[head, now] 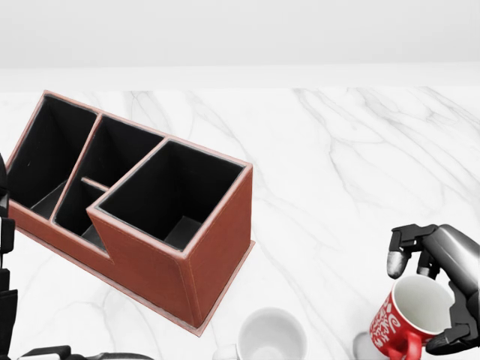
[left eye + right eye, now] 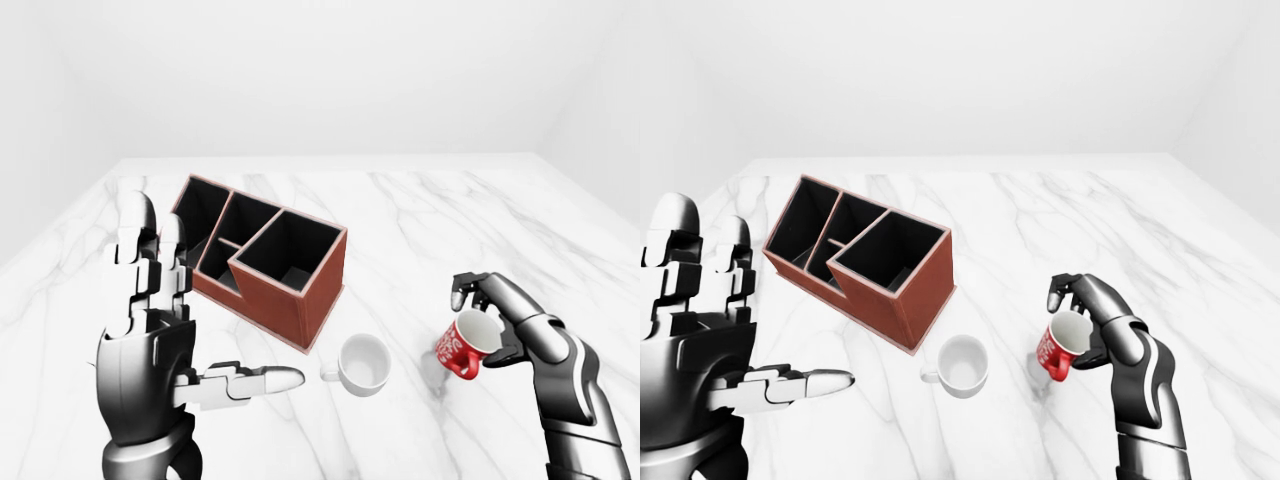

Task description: Pick up the red mug and place it to the right of the caddy.

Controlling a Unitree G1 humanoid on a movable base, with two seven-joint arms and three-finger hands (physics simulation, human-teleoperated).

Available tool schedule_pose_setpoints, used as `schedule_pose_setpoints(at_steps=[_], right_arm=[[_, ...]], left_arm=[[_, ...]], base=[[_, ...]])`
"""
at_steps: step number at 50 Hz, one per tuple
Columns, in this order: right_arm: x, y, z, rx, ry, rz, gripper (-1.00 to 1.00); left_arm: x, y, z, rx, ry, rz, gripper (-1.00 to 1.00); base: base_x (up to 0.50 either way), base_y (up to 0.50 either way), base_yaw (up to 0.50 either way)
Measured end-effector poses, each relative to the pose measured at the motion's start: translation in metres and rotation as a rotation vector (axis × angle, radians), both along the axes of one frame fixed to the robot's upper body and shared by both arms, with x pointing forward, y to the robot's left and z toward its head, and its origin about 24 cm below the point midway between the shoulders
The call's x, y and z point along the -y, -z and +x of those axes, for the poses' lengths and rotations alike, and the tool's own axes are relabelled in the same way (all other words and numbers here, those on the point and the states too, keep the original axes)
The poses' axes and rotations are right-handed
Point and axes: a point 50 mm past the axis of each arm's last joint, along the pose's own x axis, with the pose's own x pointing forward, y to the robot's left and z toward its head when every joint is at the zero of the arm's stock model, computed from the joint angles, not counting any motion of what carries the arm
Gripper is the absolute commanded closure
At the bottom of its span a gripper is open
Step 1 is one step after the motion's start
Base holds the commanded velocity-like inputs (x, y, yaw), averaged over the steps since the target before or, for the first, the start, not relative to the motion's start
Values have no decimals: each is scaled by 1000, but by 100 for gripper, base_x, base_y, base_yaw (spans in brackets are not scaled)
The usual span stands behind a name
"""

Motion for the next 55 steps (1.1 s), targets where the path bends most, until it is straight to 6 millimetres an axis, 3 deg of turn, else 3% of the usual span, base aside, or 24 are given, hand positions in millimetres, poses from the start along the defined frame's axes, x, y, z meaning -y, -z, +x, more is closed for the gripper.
schedule_pose_setpoints(at_steps=[27, 55], right_arm=[[-35, -42, 27, 114, -125, -32, 100], [-70, -54, 52, 189, -208, -1, 100]], left_arm=[[0, -1, 0, 4, 0, 1, -100], [-1, -1, -1, 6, 0, 3, -100]], base=[[0, 0, 0], [0, 0, 0]])
